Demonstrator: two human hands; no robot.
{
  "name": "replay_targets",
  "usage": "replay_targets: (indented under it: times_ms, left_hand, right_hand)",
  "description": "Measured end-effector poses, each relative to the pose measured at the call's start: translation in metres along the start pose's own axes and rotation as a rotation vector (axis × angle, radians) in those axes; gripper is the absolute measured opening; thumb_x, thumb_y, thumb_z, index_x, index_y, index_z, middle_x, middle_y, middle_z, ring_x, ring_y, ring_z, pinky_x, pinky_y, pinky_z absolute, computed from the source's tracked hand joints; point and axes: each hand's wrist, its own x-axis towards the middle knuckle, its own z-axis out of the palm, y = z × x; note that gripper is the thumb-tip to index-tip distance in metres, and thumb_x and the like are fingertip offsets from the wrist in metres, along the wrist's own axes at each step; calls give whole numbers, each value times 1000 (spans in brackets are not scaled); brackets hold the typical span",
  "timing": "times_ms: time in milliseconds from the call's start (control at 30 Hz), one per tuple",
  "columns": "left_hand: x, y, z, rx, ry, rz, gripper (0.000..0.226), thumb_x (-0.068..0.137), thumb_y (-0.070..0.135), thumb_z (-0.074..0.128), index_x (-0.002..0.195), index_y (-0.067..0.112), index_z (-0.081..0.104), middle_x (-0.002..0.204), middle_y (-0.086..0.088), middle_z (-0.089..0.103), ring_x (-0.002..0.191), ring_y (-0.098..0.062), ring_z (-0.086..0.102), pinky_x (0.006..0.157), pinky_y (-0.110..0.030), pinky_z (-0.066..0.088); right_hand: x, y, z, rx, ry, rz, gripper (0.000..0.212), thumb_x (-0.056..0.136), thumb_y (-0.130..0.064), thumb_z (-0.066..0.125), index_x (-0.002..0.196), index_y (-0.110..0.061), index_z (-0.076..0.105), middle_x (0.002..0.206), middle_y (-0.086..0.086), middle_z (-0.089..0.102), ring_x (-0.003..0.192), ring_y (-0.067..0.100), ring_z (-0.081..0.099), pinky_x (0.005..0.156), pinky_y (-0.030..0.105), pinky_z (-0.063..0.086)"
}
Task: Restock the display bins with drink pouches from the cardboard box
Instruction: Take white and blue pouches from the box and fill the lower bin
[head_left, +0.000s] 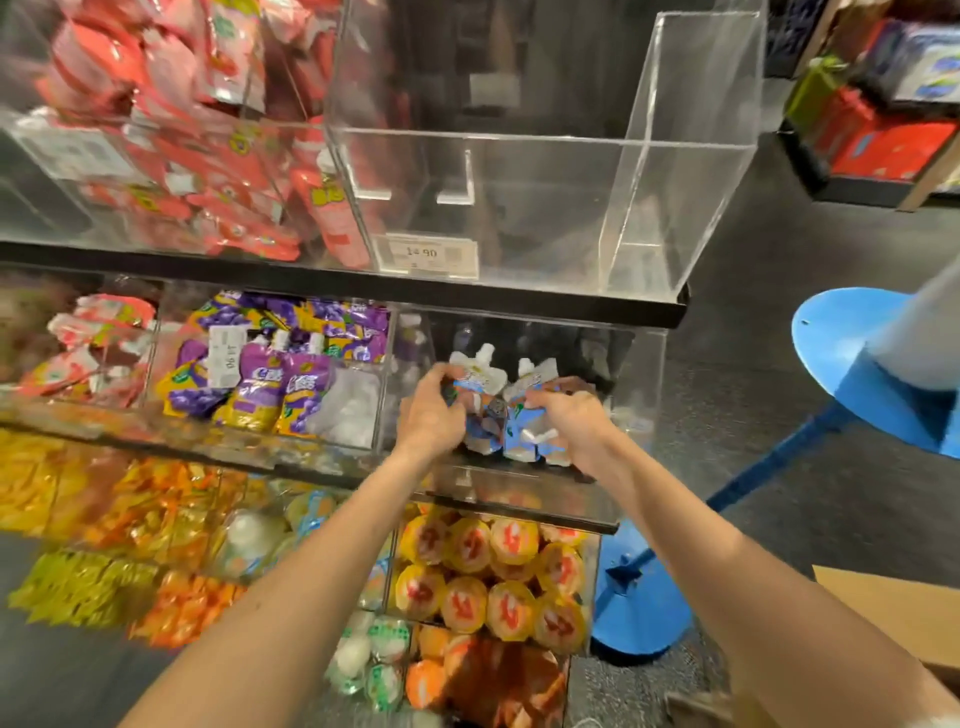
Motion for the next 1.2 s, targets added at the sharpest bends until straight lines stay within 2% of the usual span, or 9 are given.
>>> replay_targets:
  times_ms: [67,200,333,533,733,867,1000,1100,1200]
  left_hand:
    - [20,-6,2,210,-6,-37,27,95,22,59,121,27,58,120,-9,66,114,-35,59,97,-39,47]
    - [47,-14,11,335,-46,-32,34,95,18,57,129,21,53,121,-13,66,116,-38,59,97,-42,47]
    - [60,-19,21,405,-80,-79,34,99,22,54,131,13,46,124,-21,63,117,-43,57,96,-45,45]
    - [69,-26,25,687,-123,38,37,104,12,41,139,4,34,127,-23,60,118,-41,59,95,-45,45]
    - [69,-18,24,1093,-157,214,35,104,7,36,138,9,46,138,-17,47,110,-30,65,84,-36,53]
    - [63,-13,18,1199,-224,200,31,103,11,43,131,10,57,140,-15,44,116,-28,61,87,-34,51]
    - [57,4,1,860,-216,145,32,99,12,52,130,13,58,130,-13,58,116,-32,59,87,-40,48]
    - [35,7,-7,324,-124,287,19,100,21,52,105,23,70,107,-3,70,95,-16,60,81,-30,43]
    - [-21,15,-7,-84,-150,459,19,95,25,64,77,31,68,75,4,68,71,-8,56,67,-28,43]
  right_hand:
    - [15,0,0,-21,21,53,9,93,-15,66,88,-12,59,87,10,63,72,21,57,65,31,43]
    - [46,11,13,-208,63,134,25,94,-28,67,105,-6,62,106,9,69,102,28,67,83,38,51]
    - [71,22,38,-409,78,95,32,90,-34,71,101,-4,71,102,11,72,101,29,69,79,36,53]
    - [91,32,71,-491,88,111,46,90,-27,71,126,-1,59,123,13,66,115,30,63,87,36,52]
    - [91,34,77,-641,172,-20,53,90,-27,72,129,-1,46,125,18,60,122,35,54,91,37,46]
    - [85,33,79,-750,132,-104,32,93,-31,67,109,-4,62,109,13,67,106,31,63,79,35,48]
    - [64,18,63,-780,74,-117,23,94,-29,64,96,-7,68,98,9,69,97,27,65,77,34,51]
    - [18,8,39,-691,92,-221,19,96,-28,58,87,-13,64,85,2,64,84,20,61,70,29,44]
    - [-58,28,3,-451,292,-388,18,92,-27,64,77,-18,61,69,-7,59,66,11,55,61,27,40]
